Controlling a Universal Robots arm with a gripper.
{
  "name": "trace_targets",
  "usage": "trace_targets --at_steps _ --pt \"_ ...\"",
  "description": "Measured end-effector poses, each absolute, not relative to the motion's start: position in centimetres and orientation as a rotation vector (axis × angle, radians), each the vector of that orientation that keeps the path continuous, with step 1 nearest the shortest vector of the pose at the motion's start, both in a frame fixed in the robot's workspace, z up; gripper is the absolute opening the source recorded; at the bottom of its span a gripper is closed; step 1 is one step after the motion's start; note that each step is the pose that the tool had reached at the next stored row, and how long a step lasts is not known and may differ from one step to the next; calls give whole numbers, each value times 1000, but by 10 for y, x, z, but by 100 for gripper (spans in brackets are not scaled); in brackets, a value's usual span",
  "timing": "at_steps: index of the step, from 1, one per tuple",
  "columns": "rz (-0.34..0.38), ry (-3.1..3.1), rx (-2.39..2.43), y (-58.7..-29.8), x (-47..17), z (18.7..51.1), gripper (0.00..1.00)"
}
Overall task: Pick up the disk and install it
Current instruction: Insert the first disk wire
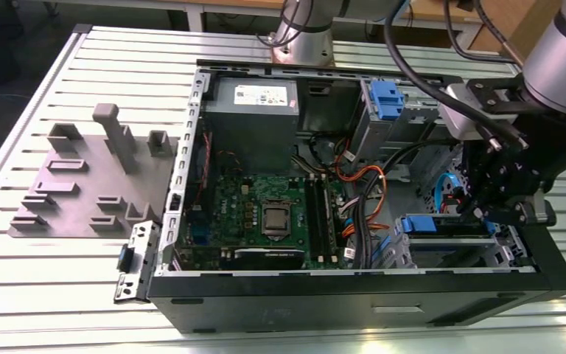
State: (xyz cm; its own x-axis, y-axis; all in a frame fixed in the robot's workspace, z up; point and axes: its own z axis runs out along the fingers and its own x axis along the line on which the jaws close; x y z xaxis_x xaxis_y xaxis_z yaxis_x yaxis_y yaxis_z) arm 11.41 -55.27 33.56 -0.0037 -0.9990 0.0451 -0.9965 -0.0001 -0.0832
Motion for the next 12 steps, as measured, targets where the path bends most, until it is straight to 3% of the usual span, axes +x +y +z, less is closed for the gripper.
trace_targets --at_steps 12 --pt "-173 2187 -2181 -552 108 334 16"
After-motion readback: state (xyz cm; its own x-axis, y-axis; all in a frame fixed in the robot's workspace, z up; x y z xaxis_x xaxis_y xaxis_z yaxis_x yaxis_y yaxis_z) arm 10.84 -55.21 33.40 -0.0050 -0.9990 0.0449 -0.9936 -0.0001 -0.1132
